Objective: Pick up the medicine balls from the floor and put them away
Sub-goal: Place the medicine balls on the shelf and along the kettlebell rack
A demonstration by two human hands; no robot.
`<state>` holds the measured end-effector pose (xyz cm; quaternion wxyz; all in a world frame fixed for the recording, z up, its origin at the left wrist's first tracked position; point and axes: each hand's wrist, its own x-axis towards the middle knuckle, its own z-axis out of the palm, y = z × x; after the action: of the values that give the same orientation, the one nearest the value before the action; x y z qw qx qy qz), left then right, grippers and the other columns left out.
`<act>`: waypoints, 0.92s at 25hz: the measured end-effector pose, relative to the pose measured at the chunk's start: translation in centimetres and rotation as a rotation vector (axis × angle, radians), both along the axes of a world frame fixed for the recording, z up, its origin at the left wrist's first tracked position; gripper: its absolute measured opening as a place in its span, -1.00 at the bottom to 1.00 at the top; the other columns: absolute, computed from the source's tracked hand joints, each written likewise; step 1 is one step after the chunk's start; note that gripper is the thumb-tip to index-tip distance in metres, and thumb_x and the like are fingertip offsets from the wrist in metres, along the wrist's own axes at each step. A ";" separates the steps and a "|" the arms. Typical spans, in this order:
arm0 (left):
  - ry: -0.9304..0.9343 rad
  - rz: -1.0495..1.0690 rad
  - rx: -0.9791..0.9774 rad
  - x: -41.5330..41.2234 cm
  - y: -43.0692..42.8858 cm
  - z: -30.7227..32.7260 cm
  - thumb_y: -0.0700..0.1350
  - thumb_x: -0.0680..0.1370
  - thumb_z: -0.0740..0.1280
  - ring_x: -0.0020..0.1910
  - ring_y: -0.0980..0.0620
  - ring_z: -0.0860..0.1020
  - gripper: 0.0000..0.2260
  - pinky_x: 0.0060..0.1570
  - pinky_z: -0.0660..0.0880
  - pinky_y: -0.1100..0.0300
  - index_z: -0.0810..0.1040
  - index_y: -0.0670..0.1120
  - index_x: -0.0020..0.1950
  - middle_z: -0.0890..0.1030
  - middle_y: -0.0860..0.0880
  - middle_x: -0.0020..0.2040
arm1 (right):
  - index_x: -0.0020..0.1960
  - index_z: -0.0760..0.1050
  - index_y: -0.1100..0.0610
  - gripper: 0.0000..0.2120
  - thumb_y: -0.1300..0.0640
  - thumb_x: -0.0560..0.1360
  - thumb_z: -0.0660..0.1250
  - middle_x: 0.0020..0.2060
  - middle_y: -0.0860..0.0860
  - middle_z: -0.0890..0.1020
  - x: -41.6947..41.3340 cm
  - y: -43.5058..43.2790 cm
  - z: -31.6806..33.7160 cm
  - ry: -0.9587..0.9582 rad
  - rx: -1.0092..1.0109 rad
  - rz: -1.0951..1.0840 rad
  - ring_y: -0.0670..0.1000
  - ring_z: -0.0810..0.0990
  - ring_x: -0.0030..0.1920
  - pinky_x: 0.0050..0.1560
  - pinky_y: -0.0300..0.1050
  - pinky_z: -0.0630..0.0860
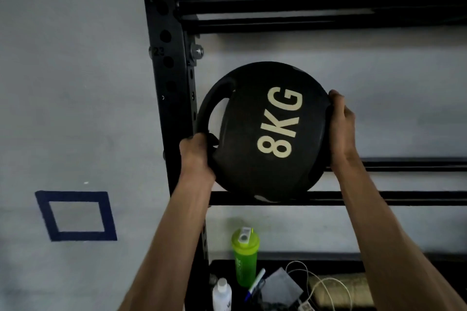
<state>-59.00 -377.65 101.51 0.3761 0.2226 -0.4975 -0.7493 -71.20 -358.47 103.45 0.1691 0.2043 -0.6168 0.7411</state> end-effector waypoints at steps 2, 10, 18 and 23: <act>0.020 0.044 -0.043 -1.5 -0.2 -0.5 -0.40 0.51 0.19 -0.02 -0.25 0.61 -0.79 -0.16 0.53 0.10 0.59 -0.24 -0.02 0.59 -0.22 -0.09 | -0.39 0.26 -0.04 -0.59 -0.11 0.62 0.08 -0.40 -0.04 0.34 -2.1 -0.5 -0.7 -0.017 -0.009 -0.037 -0.01 0.33 -0.30 -0.32 -0.17 0.35; 0.375 0.255 -0.528 -4.3 -0.4 -1.1 -0.33 0.59 0.12 0.26 0.15 0.59 -0.60 0.33 0.50 0.17 0.57 -0.17 0.35 0.66 -0.03 0.24 | -0.02 0.56 0.09 -0.49 -0.25 0.65 0.01 -0.12 0.04 0.61 -6.3 -2.8 -1.4 -0.024 0.111 -0.009 -0.03 0.60 -0.14 -0.34 -0.28 0.49; 0.206 0.231 -0.902 -7.4 0.2 0.3 -0.12 0.62 0.18 0.06 0.18 0.63 -0.72 0.13 0.58 0.11 0.67 -0.05 0.15 0.70 0.09 0.03 | 0.47 0.39 0.11 -0.35 -0.29 0.65 -0.09 0.23 0.20 0.57 -8.2 -2.7 -3.8 -0.172 0.183 -0.043 0.09 0.58 -0.08 -0.23 -0.14 0.53; 0.153 0.249 -0.929 -7.0 0.8 0.2 -0.09 0.65 0.17 -0.09 0.17 0.61 -0.74 0.02 0.59 0.00 0.65 -0.09 0.04 0.67 0.05 -0.11 | 0.48 0.35 0.11 -0.44 -0.24 0.66 0.01 0.27 0.15 0.55 -6.2 -1.4 -4.5 -0.152 0.250 -0.007 0.17 0.57 0.18 0.15 0.02 0.53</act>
<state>-66.02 -376.89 101.71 0.5579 0.0332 -0.7199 -0.4116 -77.44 -359.85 98.95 0.0977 0.1650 -0.7161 0.6712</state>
